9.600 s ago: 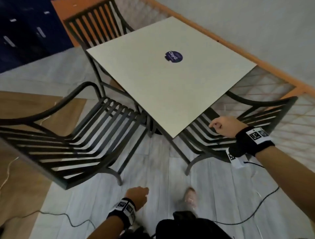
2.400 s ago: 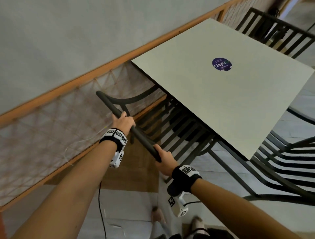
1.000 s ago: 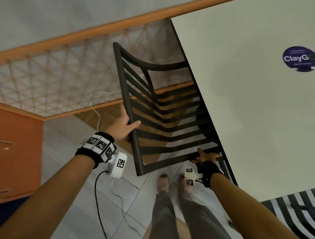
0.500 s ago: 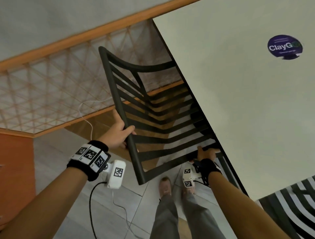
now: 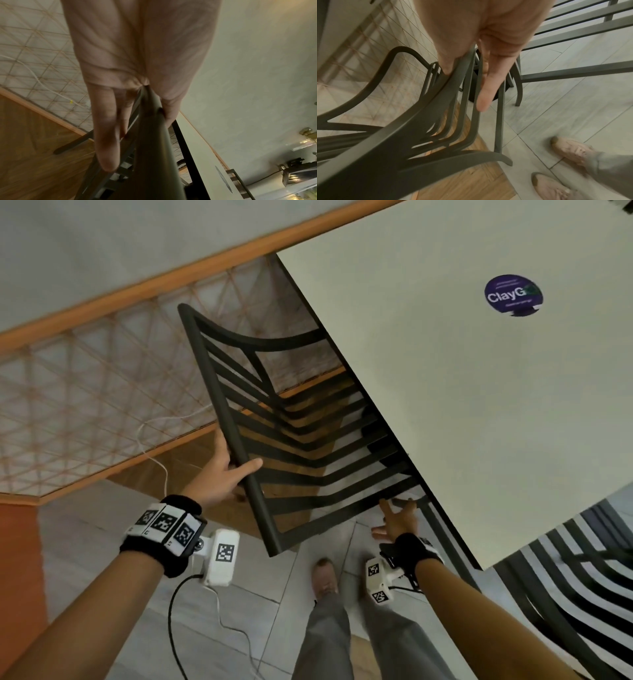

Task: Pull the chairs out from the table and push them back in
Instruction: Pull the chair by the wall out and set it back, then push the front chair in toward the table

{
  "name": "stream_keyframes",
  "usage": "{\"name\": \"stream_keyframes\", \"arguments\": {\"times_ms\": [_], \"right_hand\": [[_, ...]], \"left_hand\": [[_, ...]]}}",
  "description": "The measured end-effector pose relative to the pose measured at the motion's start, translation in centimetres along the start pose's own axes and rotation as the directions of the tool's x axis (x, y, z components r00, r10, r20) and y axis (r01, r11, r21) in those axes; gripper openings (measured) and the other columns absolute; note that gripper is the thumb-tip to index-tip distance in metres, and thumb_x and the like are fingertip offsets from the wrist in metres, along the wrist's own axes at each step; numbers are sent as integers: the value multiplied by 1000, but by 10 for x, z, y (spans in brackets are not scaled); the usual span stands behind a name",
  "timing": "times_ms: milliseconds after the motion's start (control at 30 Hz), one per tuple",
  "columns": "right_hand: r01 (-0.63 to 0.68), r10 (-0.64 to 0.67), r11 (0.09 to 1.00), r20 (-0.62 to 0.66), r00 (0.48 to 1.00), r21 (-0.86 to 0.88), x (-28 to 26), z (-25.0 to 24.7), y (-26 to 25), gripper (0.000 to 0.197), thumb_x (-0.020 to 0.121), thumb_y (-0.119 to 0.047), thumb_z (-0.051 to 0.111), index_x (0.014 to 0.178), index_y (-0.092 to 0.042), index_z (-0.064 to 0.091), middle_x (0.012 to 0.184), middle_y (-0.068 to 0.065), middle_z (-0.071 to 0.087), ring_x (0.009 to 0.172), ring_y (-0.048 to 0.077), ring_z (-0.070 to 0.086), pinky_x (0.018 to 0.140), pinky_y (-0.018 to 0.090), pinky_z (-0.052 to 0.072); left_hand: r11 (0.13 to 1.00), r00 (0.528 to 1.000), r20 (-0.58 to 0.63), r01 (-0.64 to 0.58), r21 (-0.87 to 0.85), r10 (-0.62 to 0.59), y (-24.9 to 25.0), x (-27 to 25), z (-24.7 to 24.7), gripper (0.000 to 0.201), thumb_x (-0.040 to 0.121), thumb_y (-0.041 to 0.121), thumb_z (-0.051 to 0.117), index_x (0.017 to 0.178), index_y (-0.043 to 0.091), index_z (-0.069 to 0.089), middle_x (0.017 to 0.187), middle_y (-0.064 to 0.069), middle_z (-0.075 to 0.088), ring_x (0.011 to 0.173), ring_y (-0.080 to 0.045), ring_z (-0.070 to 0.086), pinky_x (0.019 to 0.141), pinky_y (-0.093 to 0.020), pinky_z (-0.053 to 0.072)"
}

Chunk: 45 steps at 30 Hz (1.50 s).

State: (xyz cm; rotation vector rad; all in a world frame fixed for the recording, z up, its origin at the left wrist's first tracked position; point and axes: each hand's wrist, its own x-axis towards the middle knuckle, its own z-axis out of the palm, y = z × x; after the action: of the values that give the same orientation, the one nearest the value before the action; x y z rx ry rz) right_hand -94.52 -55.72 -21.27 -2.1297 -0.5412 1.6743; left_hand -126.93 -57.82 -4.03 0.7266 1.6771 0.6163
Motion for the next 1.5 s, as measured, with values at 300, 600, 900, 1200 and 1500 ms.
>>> {"name": "stream_keyframes", "arguments": {"times_ms": [300, 600, 900, 1200, 1500], "right_hand": [[95, 114, 834, 339, 934, -544, -32, -98, 50, 18, 90, -20, 59, 105, -9, 61, 78, 9, 65, 64, 28, 65, 77, 50, 60], [362, -127, 675, 383, 915, -643, -49, -296, 27, 25, 92, -22, 56, 108, -5, 67, 80, 10, 69, 69, 27, 69, 73, 40, 62], [433, -396, 586, 225, 890, -685, -12, -473, -30, 27, 91, -20, 58, 108, -3, 70, 104, 22, 71, 95, 37, 68, 87, 45, 57], [426, -432, 493, 211, 877, -759, 48, -549, -71, 32, 89, -22, 63, 116, -7, 67, 124, 18, 65, 113, 34, 60, 93, 35, 49], [369, -371, 483, 196, 908, -794, 126, -609, -111, 39, 90, -24, 62, 125, -7, 58, 129, 19, 61, 119, 35, 56, 102, 37, 45]], "left_hand": [[999, 972, -233, 16, -48, -27, -78, -93, 94, 67, 90, 54, 43, 149, 32, 20, 123, -6, 58, 93, -31, 67, 72, -44, 58], [963, 931, -300, 139, -232, -206, -116, -158, 318, 41, 100, 45, 37, 135, 25, 32, 108, -28, 61, 83, -39, 65, 73, -46, 55], [972, 949, -211, 226, -60, -234, -108, -106, 544, 59, 95, 19, 53, 146, 4, 27, 147, -25, 41, 128, -42, 46, 109, -51, 41], [920, 909, -154, 373, -118, -388, -76, -83, 643, 17, 93, 6, 52, 80, -3, 58, 96, -22, 56, 89, -30, 52, 76, -37, 39], [825, 770, -343, 395, -405, -538, -78, -56, 703, 49, 92, -5, 42, 139, -8, 32, 136, -33, 48, 121, -47, 50, 106, -52, 42]]}}
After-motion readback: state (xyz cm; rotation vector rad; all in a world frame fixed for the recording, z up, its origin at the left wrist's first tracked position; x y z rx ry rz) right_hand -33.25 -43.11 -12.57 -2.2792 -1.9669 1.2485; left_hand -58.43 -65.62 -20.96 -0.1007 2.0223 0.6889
